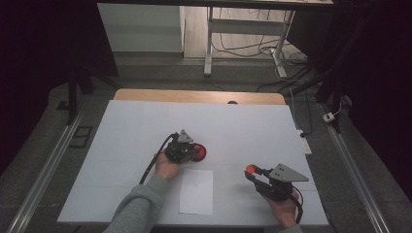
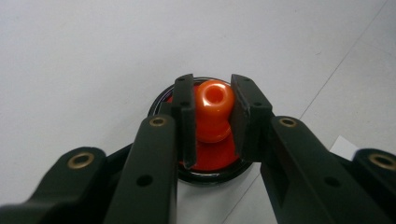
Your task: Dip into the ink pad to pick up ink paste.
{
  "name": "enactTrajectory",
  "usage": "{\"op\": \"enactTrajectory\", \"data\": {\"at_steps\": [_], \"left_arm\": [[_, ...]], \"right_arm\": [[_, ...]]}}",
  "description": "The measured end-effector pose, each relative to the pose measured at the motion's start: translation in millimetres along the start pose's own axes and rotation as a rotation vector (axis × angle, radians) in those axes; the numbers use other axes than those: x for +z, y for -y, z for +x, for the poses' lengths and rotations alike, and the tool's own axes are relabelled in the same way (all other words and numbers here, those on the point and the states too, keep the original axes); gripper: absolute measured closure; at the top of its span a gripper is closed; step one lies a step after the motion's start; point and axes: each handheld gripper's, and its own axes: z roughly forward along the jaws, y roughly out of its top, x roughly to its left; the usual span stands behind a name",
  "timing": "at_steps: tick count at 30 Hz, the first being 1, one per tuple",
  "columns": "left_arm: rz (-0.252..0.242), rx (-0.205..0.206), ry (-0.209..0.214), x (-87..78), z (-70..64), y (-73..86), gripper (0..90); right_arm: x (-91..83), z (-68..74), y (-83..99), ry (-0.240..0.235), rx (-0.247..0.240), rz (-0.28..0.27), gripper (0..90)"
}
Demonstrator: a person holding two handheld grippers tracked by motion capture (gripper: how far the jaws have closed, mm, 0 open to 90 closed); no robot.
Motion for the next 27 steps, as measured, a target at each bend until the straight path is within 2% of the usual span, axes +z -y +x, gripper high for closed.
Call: {"op": "enactTrajectory", "data": {"at_steps": [5, 9, 17, 21, 27], "left_arm": [[-0.001, -0.017, -0.001, -0.2, 0.0, 0.5, 72.8], [-0.01, -0.004, -0.011, -0.2, -1.6, 2.2, 72.8], [-0.036, -0.003, -0.026, -0.2, -4.0, 6.2, 72.9], [-0.034, 0.012, -0.036, -0.1, -5.8, 6.0, 72.9], [-0.035, 0.009, -0.036, 0.0, -5.8, 6.1, 72.9]], "right_arm": [[0.0, 0.2, 0.1, 0.001, -0.002, 0.001, 64.6], [-0.3, 0.5, 0.3, 0.001, -0.002, 0.002, 64.6], [-0.9, 0.3, 0.5, 0.003, -0.003, 0.002, 64.6], [-1.2, 0.1, 0.7, 0.004, -0.002, 0.003, 64.6], [-1.2, 0.2, 0.6, 0.004, -0.002, 0.003, 64.6]]}}
